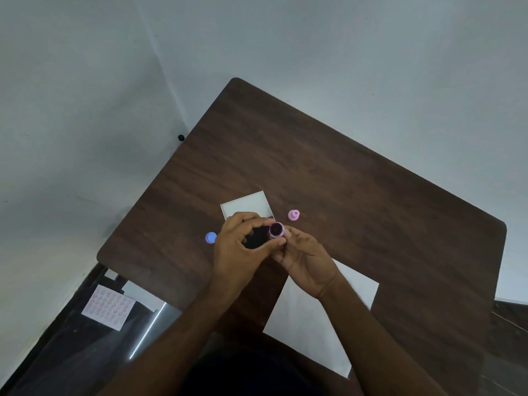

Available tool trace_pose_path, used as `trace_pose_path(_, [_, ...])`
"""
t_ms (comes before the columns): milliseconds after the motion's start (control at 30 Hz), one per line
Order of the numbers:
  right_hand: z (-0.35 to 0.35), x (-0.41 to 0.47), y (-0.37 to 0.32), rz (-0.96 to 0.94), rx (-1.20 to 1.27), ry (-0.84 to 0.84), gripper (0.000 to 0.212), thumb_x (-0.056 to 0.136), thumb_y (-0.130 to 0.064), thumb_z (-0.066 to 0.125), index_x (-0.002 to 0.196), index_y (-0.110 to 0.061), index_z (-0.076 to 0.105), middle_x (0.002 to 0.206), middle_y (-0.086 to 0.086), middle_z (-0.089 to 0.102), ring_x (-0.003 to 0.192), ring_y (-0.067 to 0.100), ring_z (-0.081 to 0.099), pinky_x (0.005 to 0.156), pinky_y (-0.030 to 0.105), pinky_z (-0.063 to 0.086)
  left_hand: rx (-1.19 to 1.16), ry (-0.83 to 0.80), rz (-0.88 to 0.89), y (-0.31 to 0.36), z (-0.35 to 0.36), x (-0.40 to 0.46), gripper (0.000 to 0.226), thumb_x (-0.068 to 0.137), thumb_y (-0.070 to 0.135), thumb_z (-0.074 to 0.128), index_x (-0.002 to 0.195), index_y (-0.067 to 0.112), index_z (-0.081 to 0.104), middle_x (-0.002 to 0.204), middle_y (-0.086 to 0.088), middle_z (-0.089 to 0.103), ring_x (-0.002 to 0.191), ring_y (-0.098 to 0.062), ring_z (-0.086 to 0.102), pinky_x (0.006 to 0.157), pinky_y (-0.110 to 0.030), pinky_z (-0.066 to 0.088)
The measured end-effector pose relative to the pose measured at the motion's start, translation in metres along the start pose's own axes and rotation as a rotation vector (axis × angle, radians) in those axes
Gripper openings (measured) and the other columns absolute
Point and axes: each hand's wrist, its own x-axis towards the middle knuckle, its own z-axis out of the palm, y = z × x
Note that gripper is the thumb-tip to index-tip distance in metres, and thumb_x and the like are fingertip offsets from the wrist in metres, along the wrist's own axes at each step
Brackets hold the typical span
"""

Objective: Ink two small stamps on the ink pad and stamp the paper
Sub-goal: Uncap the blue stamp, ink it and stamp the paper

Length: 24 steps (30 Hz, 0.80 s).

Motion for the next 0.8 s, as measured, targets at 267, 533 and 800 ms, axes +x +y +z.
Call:
trace_pose_path(267, [-0.012,0.029,0.022,-0.189,-1.453,0.4,0.021,0.086,-0.023,0.068,0.102,-0.01,0.069,0.096,0.004,0.07,0.082,0.013,0.062,0.078,0.022,0.049,0.58,-0.181,-0.117,-0.086,-0.009,-0.017,0.08,0.069,0.059,0.075,0.137,0.023,0.051,0.135,-0.002,0.054,0.122,-0.019,0.046,0.098,-0.032,0.038])
trace_pose_path(533, [-0.014,0.058,0.047,-0.089,-1.96,0.152,0.04,0.092,-0.022,0.057,0.126,-0.001,0.05,0.134,0.018,0.052,0.12,0.031,0.048,0.108,0.034,0.031,0.704,-0.239,-0.109,-0.097,-0.003,-0.02,0.092,0.061,0.06,0.079,0.138,0.021,0.047,0.137,-0.004,0.053,0.124,-0.029,0.046,0.099,-0.042,0.042])
trace_pose_path(800, [-0.017,0.07,0.056,-0.02,-1.975,0.16,0.037,0.093,-0.022,0.056,0.125,-0.004,0.05,0.132,0.016,0.053,0.117,0.029,0.049,0.106,0.033,0.034,0.694,-0.203,-0.101,-0.098,0.001,-0.016,0.082,0.066,0.059,0.077,0.135,0.023,0.05,0.136,-0.002,0.055,0.119,-0.026,0.048,0.097,-0.04,0.041])
